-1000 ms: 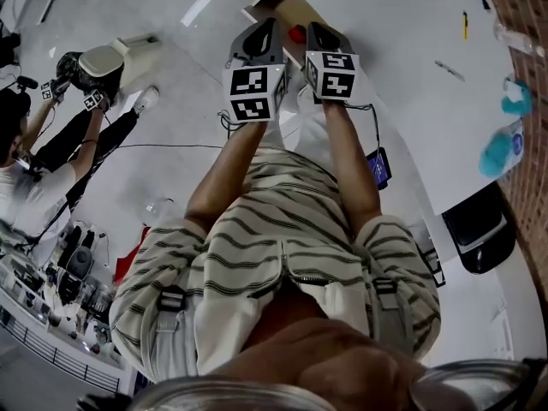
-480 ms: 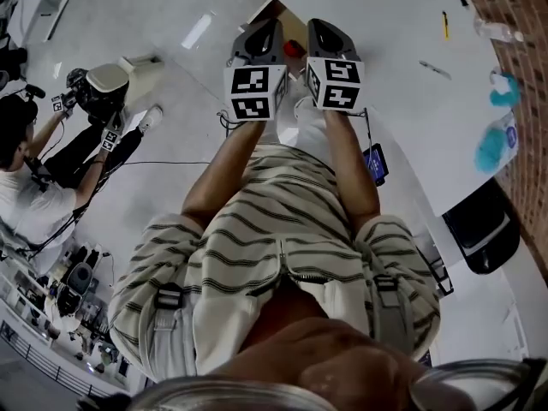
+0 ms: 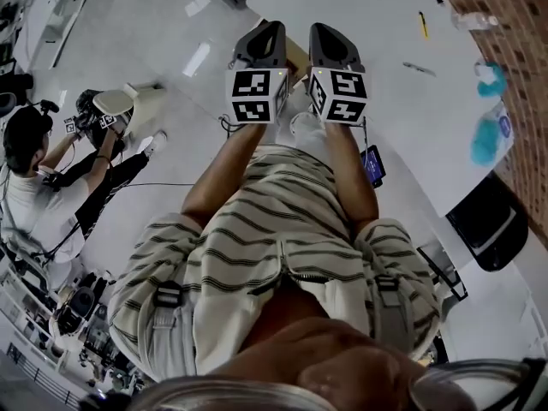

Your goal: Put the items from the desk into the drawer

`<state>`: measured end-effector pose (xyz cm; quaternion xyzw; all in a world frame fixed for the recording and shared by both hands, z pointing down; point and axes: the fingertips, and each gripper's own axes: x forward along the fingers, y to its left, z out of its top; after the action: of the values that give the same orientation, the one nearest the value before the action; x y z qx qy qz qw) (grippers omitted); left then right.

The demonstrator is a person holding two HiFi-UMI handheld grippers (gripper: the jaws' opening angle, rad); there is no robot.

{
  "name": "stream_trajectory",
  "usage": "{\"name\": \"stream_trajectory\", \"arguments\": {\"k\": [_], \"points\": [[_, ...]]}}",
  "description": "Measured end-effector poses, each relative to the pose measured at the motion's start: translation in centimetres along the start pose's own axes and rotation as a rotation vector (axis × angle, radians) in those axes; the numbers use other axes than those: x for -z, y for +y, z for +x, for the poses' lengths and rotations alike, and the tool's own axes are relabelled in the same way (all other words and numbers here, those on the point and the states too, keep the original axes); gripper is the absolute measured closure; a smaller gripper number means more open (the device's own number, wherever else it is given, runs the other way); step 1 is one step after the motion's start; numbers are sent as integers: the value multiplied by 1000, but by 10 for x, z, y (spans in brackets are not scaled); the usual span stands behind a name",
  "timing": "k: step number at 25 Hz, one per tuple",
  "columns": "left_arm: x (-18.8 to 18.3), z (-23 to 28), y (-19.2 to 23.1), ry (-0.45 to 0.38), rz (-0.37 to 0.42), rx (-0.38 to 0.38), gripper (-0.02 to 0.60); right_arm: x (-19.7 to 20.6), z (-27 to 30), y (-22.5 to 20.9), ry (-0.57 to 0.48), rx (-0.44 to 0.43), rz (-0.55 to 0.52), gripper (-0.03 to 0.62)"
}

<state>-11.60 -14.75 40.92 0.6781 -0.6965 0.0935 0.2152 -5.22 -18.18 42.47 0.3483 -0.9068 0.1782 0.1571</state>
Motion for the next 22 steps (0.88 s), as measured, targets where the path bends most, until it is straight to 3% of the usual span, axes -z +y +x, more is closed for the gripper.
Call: {"name": "stream_trajectory", "arguments": {"k": [11,22], "points": [[-55,-11,-49,-98,67,86,576,-68,-53,-15,-151,58,-30,583],[-86,-14,-77,-162,107,141,575,-98,-83,-26,-233,94,-45,583]]}}
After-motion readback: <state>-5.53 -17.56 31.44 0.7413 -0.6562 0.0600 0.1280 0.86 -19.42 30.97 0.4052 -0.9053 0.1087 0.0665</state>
